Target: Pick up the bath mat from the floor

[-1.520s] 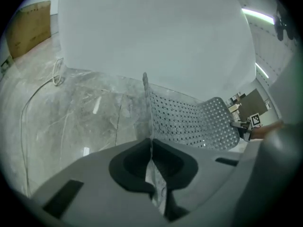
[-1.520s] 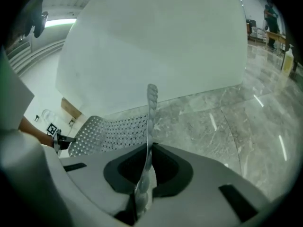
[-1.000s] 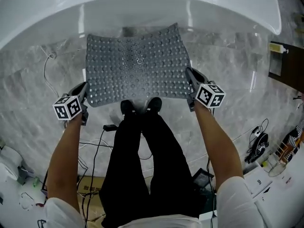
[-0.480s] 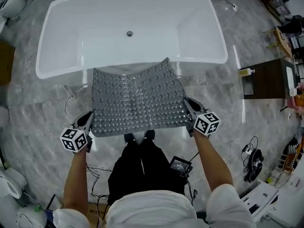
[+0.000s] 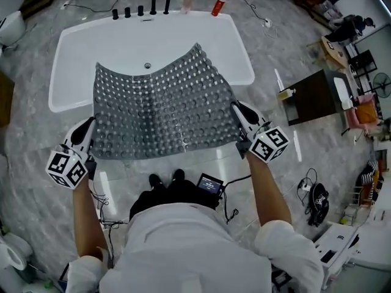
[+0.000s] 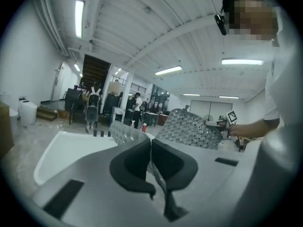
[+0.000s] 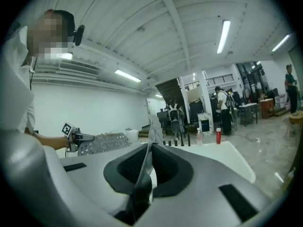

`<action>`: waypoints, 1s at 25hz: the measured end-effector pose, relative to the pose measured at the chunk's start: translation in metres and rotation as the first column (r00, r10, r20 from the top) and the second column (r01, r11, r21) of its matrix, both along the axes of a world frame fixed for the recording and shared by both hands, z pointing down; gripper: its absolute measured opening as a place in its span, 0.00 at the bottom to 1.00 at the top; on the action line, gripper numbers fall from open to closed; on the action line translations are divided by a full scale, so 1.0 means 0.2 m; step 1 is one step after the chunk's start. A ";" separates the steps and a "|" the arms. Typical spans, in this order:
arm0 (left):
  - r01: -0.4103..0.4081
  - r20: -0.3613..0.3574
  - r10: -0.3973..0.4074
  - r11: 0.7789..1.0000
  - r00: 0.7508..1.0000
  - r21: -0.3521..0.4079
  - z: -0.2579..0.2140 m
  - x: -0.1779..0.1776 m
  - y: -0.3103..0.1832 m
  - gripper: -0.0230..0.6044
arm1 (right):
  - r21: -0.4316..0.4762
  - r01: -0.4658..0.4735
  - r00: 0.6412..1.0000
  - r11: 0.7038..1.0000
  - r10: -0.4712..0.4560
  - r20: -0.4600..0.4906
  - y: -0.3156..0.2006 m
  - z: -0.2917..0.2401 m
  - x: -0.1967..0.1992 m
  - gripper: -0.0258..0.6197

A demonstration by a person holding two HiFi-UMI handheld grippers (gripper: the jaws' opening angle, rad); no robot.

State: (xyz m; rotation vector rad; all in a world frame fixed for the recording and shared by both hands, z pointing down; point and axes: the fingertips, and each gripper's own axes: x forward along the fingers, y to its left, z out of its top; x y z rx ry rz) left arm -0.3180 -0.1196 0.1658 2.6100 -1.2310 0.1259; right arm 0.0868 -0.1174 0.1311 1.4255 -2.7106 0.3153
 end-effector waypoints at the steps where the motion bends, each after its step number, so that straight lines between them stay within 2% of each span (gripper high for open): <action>1: -0.005 -0.003 0.005 0.999 1.000 0.041 -0.08 0.02 0.03 0.06 | 0.022 -0.007 1.000 1.000 0.007 0.001 0.04 -0.07 0.01 0.11; 5: -0.049 0.020 0.047 0.987 0.999 0.155 -0.37 0.12 0.13 0.06 | 0.106 -0.043 0.999 0.993 0.043 0.006 0.17 -0.28 0.05 0.10; 11: -0.083 0.083 0.067 0.973 0.994 0.214 -0.57 0.26 0.29 0.06 | 0.168 -0.026 1.000 0.985 0.024 0.014 0.30 -0.40 0.01 0.11; 15: -0.068 0.065 0.055 0.975 0.996 0.211 -0.60 0.35 0.41 0.06 | 0.191 -0.019 1.000 0.981 0.015 0.024 0.40 -0.43 0.05 0.11; 19: -0.025 0.044 0.018 0.984 0.999 0.174 -0.58 0.42 0.56 0.05 | 0.193 0.014 1.000 0.981 -0.018 0.020 0.53 -0.40 0.09 0.11; 25: 0.016 0.056 -0.026 0.987 0.998 0.160 -0.56 0.53 0.76 0.05 | 0.201 0.034 0.997 0.979 -0.047 0.061 0.71 -0.36 0.21 0.11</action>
